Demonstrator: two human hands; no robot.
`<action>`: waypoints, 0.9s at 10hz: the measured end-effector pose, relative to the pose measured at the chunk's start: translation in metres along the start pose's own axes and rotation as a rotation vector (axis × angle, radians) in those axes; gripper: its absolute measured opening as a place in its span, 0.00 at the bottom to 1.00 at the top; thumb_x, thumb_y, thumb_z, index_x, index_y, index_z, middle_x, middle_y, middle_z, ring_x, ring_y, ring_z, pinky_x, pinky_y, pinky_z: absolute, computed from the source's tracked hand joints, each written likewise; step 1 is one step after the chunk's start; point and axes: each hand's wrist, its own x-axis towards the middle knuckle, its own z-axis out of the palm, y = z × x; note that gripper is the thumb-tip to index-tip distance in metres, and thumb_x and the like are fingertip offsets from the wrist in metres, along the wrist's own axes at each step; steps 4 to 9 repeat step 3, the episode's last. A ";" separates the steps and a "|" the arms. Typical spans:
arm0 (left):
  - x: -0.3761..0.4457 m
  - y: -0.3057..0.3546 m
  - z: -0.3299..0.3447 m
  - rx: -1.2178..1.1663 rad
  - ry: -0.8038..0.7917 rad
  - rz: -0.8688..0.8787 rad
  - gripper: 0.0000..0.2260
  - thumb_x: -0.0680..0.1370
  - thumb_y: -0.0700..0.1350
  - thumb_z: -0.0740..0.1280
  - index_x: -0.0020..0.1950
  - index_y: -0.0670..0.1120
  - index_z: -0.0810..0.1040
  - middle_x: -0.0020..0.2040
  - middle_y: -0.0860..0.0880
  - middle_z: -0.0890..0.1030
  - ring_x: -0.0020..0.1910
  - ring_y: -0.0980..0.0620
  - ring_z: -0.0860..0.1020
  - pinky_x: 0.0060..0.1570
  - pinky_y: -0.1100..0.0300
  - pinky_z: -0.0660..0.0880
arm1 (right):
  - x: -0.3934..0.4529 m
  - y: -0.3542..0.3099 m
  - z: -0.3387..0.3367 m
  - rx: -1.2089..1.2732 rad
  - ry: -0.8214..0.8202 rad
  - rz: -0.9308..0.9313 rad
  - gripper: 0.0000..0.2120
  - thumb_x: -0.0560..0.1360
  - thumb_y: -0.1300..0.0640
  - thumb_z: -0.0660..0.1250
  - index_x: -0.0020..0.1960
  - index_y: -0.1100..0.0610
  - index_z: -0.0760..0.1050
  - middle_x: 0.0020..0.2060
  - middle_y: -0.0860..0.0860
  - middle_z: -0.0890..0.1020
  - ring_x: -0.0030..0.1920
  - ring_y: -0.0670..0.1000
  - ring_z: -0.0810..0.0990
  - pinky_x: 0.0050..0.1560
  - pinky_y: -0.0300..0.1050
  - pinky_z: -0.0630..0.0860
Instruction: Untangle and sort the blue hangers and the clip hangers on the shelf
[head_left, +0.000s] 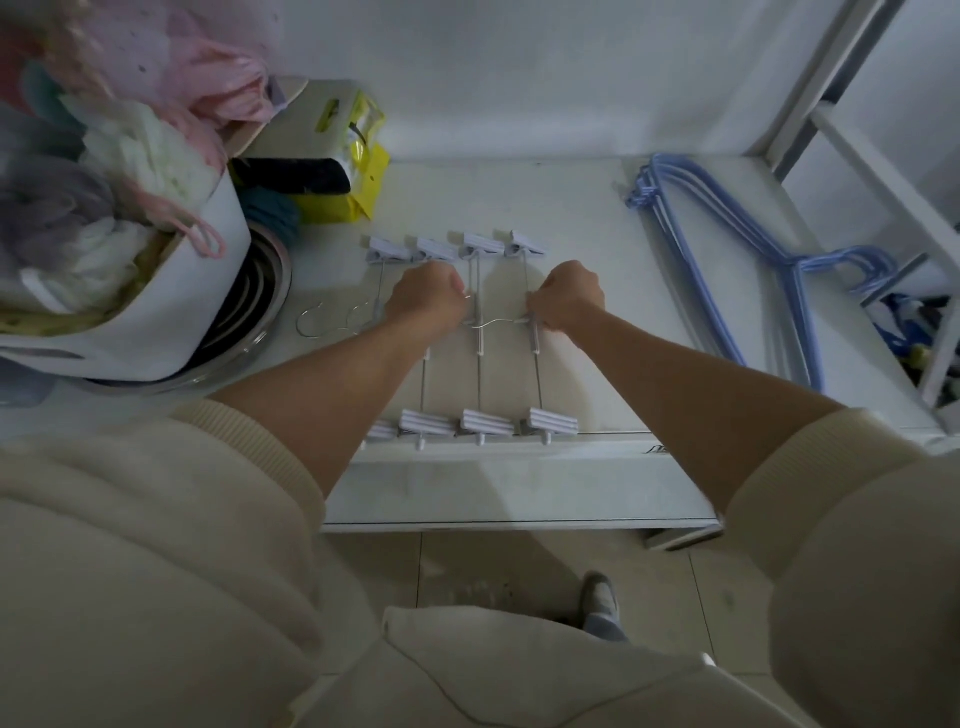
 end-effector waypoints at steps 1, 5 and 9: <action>-0.003 0.002 -0.004 0.042 0.022 0.093 0.09 0.75 0.44 0.61 0.48 0.53 0.80 0.57 0.48 0.82 0.58 0.44 0.79 0.55 0.56 0.74 | -0.007 -0.002 -0.005 -0.053 0.041 -0.049 0.12 0.70 0.60 0.65 0.52 0.59 0.79 0.50 0.58 0.82 0.51 0.60 0.81 0.45 0.42 0.75; -0.035 0.028 -0.041 -0.267 0.096 0.225 0.08 0.72 0.46 0.63 0.46 0.53 0.82 0.46 0.51 0.84 0.49 0.49 0.81 0.48 0.60 0.75 | -0.048 -0.016 -0.034 0.099 0.127 -0.214 0.08 0.72 0.61 0.62 0.45 0.55 0.80 0.46 0.55 0.84 0.49 0.58 0.82 0.50 0.48 0.79; -0.035 0.028 -0.041 -0.267 0.096 0.225 0.08 0.72 0.46 0.63 0.46 0.53 0.82 0.46 0.51 0.84 0.49 0.49 0.81 0.48 0.60 0.75 | -0.048 -0.016 -0.034 0.099 0.127 -0.214 0.08 0.72 0.61 0.62 0.45 0.55 0.80 0.46 0.55 0.84 0.49 0.58 0.82 0.50 0.48 0.79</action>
